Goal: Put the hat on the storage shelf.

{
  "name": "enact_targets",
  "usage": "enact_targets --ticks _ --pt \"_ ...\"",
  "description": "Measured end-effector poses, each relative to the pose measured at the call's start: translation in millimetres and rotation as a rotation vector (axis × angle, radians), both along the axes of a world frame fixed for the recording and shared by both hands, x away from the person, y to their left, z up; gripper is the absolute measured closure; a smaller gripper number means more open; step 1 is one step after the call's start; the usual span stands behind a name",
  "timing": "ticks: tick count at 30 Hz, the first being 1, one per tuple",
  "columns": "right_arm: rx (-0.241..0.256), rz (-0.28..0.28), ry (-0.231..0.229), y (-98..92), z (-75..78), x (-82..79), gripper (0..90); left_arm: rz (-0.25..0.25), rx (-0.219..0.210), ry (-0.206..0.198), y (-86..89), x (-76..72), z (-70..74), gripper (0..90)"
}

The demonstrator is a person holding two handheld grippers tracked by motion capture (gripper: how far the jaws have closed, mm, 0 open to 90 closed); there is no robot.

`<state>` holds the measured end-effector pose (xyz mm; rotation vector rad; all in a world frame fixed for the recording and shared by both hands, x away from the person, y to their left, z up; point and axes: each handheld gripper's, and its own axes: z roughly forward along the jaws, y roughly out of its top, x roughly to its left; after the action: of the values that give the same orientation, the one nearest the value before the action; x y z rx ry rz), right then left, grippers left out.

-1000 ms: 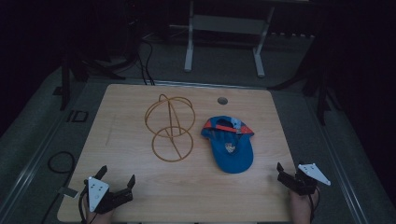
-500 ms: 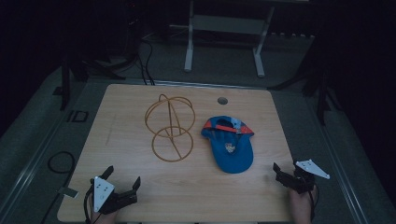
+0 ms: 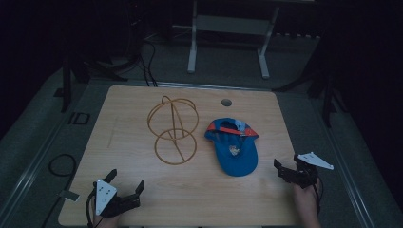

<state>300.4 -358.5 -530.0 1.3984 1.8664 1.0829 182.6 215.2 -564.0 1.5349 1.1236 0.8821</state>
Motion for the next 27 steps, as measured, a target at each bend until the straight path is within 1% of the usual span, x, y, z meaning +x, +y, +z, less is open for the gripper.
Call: enact_targets --ticks 3,5,7,9,11,14,16,20,22,27 --pt "-0.001 0.021 -0.007 7.7 5.0 5.3 12.0 -0.001 0.002 0.005 -0.2 0.3 -0.2 0.2" --pt "-0.001 0.030 -0.005 12.6 8.2 9.8 11.9 -0.002 0.002 0.005 -0.2 0.3 -0.1 0.2" --pt "0.019 0.056 -0.010 16.8 11.3 13.3 12.0 -0.004 -0.001 0.006 -0.1 0.3 -0.1 0.2" --pt "0.009 0.084 -0.009 22.6 14.9 17.4 13.3 -0.003 -0.001 0.004 -0.1 0.2 0.0 0.2" --pt "0.009 0.106 -0.015 27.1 18.0 20.6 13.8 -0.003 -0.001 0.005 0.0 0.3 0.0 0.2" --pt "0.009 0.126 -0.023 33.7 22.4 25.2 14.5 -0.007 -0.001 0.005 -0.1 0.2 0.0 0.2" --pt "0.024 0.155 -0.026 40.2 26.9 31.8 16.5 -0.009 0.000 0.005 -0.1 0.0 0.1 0.2" --pt "-0.007 0.179 -0.042 52.5 33.3 42.2 21.1 -0.012 0.000 0.006 0.1 0.0 0.0 0.2" --pt "-0.029 0.186 -0.041 58.2 35.5 48.2 23.4 -0.013 0.000 0.008 0.0 0.1 -0.1 0.2" --pt "-0.054 0.206 -0.050 72.2 40.1 63.8 24.7 -0.017 0.003 0.006 -0.7 -0.2 0.2 0.2"
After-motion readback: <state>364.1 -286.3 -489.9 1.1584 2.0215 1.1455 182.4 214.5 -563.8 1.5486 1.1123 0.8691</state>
